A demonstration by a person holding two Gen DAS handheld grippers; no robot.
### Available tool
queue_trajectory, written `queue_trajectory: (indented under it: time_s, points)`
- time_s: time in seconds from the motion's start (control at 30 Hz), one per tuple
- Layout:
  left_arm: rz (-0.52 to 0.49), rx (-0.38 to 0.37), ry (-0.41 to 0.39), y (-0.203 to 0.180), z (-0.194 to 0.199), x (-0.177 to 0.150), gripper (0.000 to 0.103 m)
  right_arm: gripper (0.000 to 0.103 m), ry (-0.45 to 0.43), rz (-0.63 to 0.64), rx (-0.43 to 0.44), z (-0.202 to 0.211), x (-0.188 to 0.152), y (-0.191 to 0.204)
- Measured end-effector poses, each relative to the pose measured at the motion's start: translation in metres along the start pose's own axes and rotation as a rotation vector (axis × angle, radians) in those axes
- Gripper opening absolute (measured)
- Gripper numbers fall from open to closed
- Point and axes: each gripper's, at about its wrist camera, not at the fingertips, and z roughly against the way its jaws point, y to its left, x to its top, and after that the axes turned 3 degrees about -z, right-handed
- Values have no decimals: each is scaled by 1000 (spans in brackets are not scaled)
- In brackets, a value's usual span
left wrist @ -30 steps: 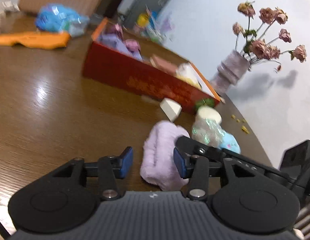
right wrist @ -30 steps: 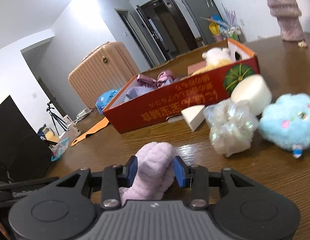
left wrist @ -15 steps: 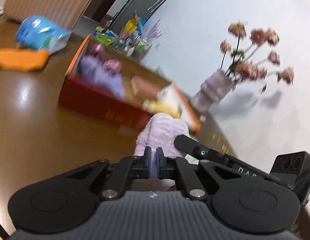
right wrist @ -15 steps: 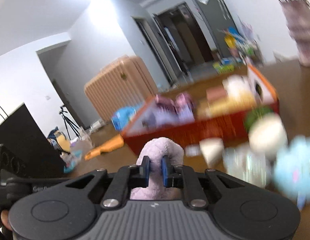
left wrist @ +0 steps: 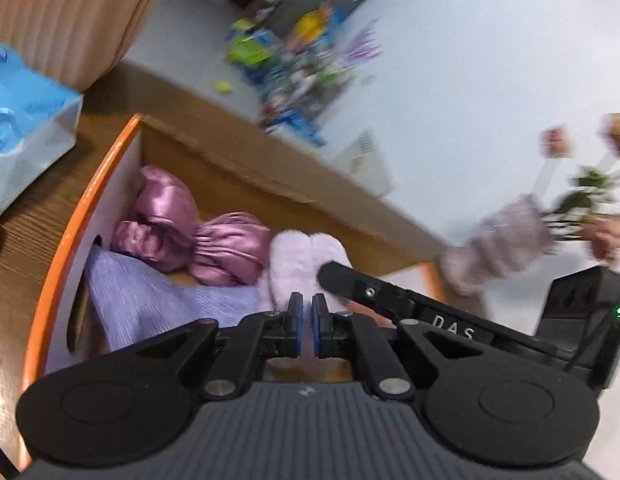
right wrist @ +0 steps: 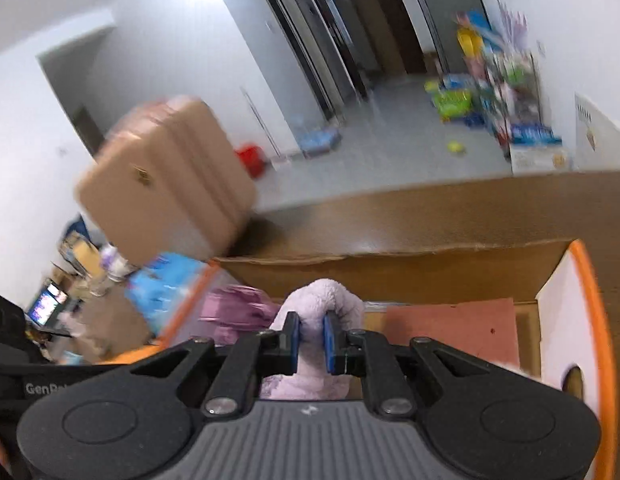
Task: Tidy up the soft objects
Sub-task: 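Carry the lavender towel into the box and open both grippers, then withdraw both grippers from the box back toward the pile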
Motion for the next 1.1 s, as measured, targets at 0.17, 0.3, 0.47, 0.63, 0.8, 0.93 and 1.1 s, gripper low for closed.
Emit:
queue_trajectory:
  time_s: [0.17, 0.3, 0.47, 0.63, 0.8, 0.93, 1.1]
  points:
    - [-26, 23, 39, 1, -18, 2, 8, 18, 45, -15, -56, -26, 3, -15]
    - [-65, 50, 51, -5, -14, -2, 9, 26, 35, 32, -68, -20, 1, -6]
    - [-114, 39, 6, -21, 29, -2, 10, 32, -12, 81, -34, 26, -1, 13]
    - [-242, 44, -37, -49, 96, -17, 13, 36, -53, 177, -51, 99, -15, 29]
    - [-317, 98, -81, -64, 163, -46, 20, 40, -117, 220, -78, 180, -33, 40]
    - [-338, 120, -103, -73, 202, -73, 23, 43, -158, 241, -89, 234, -55, 50]
    - [-402, 185, -212, -76, 234, -131, 53, 49, -215, 255, -94, 276, -103, 55]
